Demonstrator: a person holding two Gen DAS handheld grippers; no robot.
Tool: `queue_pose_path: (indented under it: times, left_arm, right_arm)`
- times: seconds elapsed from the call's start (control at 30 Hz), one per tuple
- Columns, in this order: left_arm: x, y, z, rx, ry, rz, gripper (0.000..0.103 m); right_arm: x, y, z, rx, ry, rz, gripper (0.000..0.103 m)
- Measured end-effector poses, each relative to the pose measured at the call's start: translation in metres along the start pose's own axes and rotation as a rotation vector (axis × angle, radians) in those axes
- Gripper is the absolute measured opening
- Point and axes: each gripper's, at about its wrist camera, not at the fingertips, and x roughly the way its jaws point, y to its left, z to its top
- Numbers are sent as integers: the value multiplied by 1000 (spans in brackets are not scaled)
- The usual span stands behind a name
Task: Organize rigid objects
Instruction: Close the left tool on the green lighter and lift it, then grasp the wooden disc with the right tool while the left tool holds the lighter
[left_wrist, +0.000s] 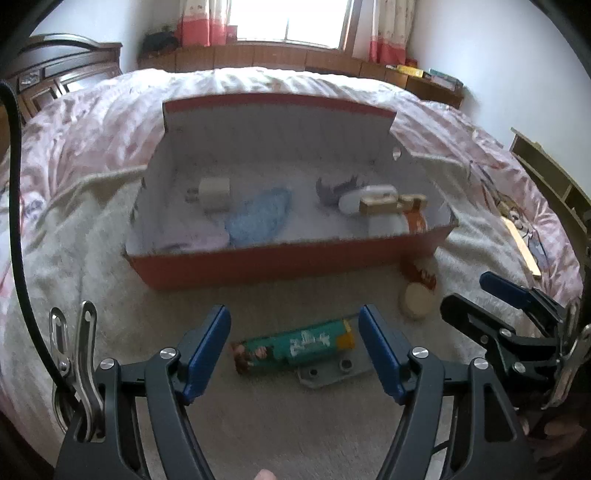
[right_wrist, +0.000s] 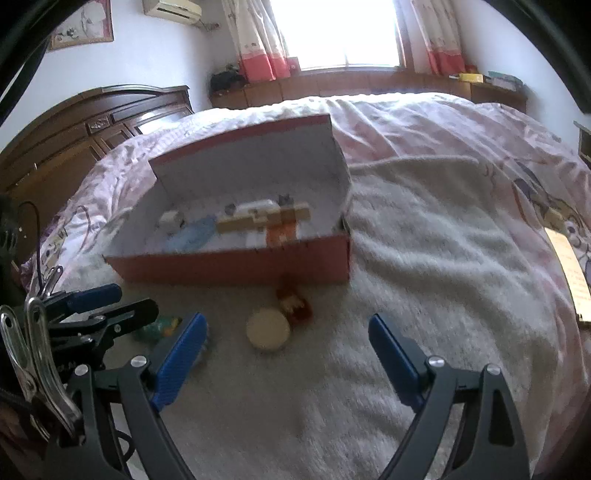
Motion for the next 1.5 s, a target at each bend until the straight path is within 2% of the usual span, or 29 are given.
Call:
queue_pose_path:
  times: [0.1, 0.27, 0.6, 0.77, 1.13, 1.27, 1.37, 1.5]
  left_arm:
    - [6, 0, -5, -25, 31, -6, 80]
    - [12, 0, -11, -38, 36, 4, 83]
    - [22, -1, -15, -53, 26, 40, 84]
    - [27, 2, -17, -73, 45, 27, 84]
    - [21, 1, -19, -36, 42, 19, 83]
    - [11, 3, -20, 2, 9, 58, 83]
    - [5, 10, -25, 17, -15, 122, 83]
    - [6, 27, -32, -21, 4, 141, 83]
  right_arm:
    - [1, -4, -8, 6, 13, -9, 92]
    - [7, -8, -17, 25, 37, -9, 92]
    - [13, -9, -23, 33, 56, -3, 92]
    - [16, -8, -25, 28, 64, -5, 92]
    - [18, -9, -26, 24, 67, -10, 93]
    - [19, -8, -26, 22, 69, -14, 93]
    - [20, -7, -27, 16, 71, -18, 93]
    - [21, -4, -28, 3, 75, -34, 94]
